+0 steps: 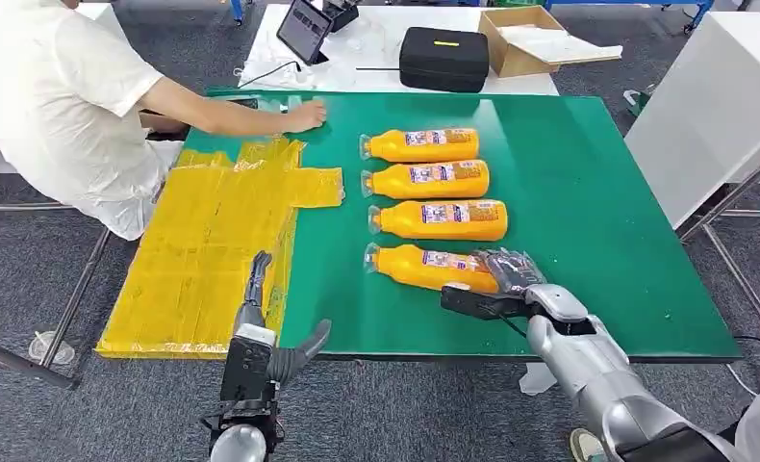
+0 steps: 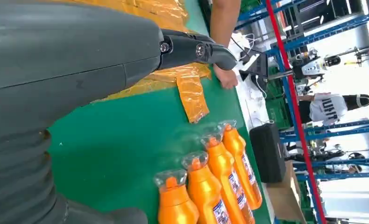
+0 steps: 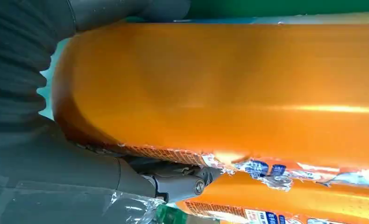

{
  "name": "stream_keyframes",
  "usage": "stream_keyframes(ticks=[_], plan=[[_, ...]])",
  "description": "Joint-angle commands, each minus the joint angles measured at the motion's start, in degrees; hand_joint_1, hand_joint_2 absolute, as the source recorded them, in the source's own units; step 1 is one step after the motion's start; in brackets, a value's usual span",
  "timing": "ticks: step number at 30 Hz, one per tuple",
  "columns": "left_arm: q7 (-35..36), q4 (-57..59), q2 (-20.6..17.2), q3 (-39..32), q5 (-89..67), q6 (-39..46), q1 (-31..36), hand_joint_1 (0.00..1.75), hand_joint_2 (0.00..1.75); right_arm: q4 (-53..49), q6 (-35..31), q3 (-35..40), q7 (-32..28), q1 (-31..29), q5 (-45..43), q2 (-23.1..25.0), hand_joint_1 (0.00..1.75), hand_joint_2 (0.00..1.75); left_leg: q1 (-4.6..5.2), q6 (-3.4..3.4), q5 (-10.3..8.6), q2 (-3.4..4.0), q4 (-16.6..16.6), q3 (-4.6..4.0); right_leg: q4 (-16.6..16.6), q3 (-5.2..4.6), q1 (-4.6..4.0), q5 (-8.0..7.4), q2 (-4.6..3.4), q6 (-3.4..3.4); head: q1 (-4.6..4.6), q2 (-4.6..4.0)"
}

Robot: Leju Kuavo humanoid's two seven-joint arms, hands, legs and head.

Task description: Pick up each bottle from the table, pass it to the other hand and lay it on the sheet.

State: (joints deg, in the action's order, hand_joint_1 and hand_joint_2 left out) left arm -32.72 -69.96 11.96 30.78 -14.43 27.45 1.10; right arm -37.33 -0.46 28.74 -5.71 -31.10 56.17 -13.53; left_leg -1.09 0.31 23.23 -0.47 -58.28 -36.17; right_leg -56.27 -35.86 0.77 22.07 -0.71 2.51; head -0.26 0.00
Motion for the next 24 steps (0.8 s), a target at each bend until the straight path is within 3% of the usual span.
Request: stream_keyframes(ticks=[1,8,13,16,19,24], plan=[[0.04,3.25,-0.45,-0.23,-0.28,0.26,1.47,0.0,1.75,9.19,0.63,3.71,3.26,2.14,1.32,-0.35,1.75,1.75,-0.04,0.04,-0.03,-0.21,0.13,0.11,0.15,0.25,-0.07,0.04,0.29,-0.08,0.0,0.0],[0.08,3.22,-0.47,-0.22,-0.37,0.23,1.44,0.0,1.75,9.24,0.51,3.41,3.14,2.21,1.15,-0.21,1.75,1.75,-0.04,0.18,-0.06,-0.26,0.12,0.39,0.27,0.65,-0.06,0.12,0.36,-0.05,0.02,0.0],[-0.11,2.4,-0.88,-0.08,-0.38,0.0,0.92,0.0,1.75,5.5,-1.5,-0.29,-3.24,5.23,-4.45,0.23,1.75,1.75,-0.05,0.23,0.22,-0.24,0.11,0.63,0.35,0.91,-0.05,0.25,0.33,0.11,0.02,0.0],[-0.37,2.0,-1.15,0.1,0.33,-0.42,0.39,0.0,1.75,-2.59,-4.97,-4.8,-10.05,9.86,-11.74,0.96,1.75,1.75,-0.04,0.2,0.14,-0.31,0.22,0.61,0.47,0.94,-0.05,0.24,0.44,0.06,0.02,0.0],[0.04,2.04,-1.87,0.02,5.51,-4.64,0.3,0.0,1.75,-11.09,-8.49,-7.64,-12.63,13.79,-14.97,3.15,1.75,1.75,-0.06,0.25,0.2,-0.12,0.19,0.74,0.43,1.56,-0.06,0.18,0.23,0.12,0.04,0.0],[1.24,1.92,-1.74,-1.46,17.68,-11.53,-0.94,0.0,1.75,-24.77,-15.27,-10.77,-16.79,19.78,-19.91,9.14,1.75,1.75,0.0,0.08,0.39,0.26,0.15,0.66,0.24,1.34,-0.04,0.21,-0.09,-0.02,0.02,0.02]])
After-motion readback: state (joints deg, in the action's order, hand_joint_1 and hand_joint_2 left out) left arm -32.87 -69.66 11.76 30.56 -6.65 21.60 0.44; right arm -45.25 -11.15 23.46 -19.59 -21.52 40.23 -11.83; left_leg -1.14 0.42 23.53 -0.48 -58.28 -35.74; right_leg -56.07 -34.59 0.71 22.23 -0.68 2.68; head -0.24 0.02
